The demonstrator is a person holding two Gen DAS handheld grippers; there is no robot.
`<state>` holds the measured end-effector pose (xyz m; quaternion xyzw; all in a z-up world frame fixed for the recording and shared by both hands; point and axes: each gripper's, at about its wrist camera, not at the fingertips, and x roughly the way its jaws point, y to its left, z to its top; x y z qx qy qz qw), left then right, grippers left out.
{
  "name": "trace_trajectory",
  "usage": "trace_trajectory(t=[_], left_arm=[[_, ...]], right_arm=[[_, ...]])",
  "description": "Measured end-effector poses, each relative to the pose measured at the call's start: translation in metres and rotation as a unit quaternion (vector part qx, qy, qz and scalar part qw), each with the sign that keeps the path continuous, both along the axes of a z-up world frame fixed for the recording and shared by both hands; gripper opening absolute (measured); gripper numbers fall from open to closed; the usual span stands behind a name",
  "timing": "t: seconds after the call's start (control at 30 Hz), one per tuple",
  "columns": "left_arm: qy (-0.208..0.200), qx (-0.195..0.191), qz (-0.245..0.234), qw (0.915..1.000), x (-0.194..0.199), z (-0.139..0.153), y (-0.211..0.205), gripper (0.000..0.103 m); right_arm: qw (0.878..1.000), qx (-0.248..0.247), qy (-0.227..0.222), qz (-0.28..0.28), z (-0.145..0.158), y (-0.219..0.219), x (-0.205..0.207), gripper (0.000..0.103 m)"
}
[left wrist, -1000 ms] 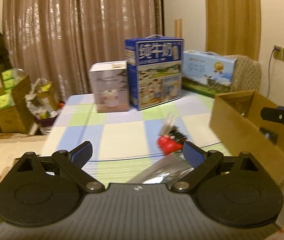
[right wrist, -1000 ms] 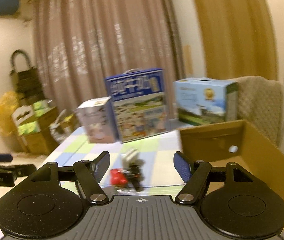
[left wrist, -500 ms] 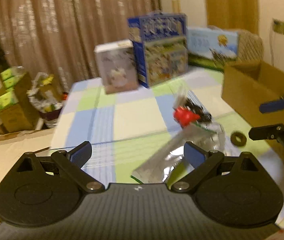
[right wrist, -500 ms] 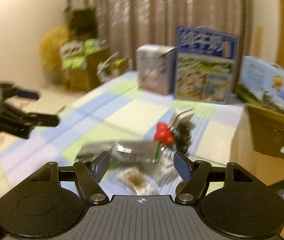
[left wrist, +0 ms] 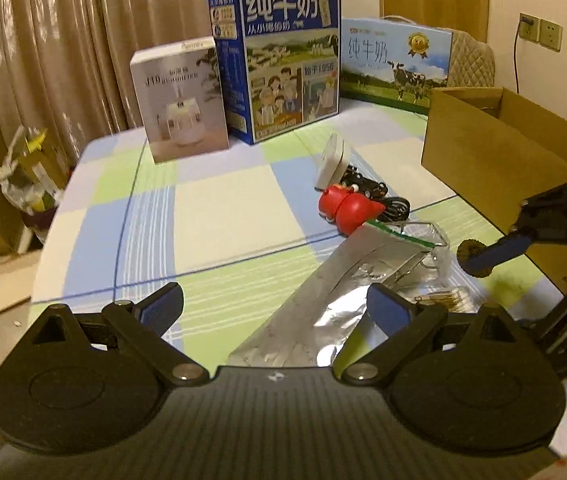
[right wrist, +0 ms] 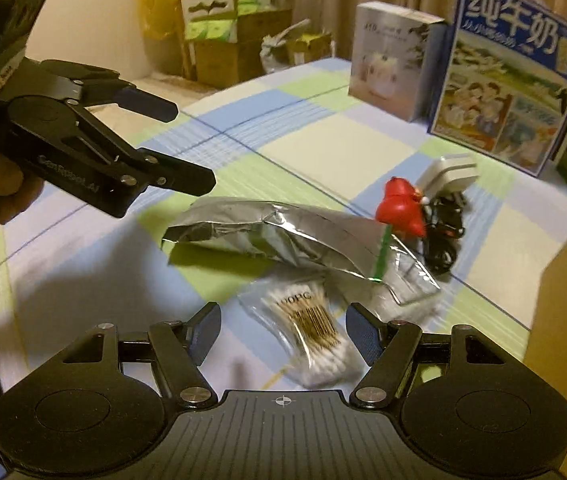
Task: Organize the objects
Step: 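Grasp the cotton swab bag with the right tool while the left tool grasps the silver foil bag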
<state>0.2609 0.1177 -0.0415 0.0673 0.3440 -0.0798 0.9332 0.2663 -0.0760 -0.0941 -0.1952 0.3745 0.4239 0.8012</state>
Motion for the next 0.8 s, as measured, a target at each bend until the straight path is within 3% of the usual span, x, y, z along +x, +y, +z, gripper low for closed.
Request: trace_trajectory(t=[0.3,0.4,0.47,0.53,0.67,0.8], left_arm=[[0.017,0.02,-0.034,0.9991,0.01,-0.007,0.004,0.096],[0.024,0.023,-0.051,0.9981,0.012,-0.009,0.003,0.096],[0.027,0.026,-0.06,0.9975,0.015,-0.01,0.0,0.096],[0.033,0.031,-0.07,0.9965,0.018,-0.012,-0.005,0.096],[0.041,0.036,-0.096,0.9939,0.025,-0.013,-0.017,0.096],[0.056,0.047,-0.114,0.9908,0.035,-0.018,-0.027,0.091]], right_arm=[[0.998,-0.047,0.039,-0.004,-0.033,0.021,0.029,0.063],[0.998,-0.057,0.042,-0.004,-0.038,0.026,0.032,0.05],[0.997,-0.051,0.052,-0.009,-0.037,0.027,0.034,0.03],[0.997,-0.049,0.059,-0.015,-0.034,0.026,0.033,0.024],[0.996,-0.047,0.074,-0.027,-0.028,0.022,0.026,0.022],[0.992,-0.046,0.09,-0.074,-0.023,0.005,0.019,0.022]])
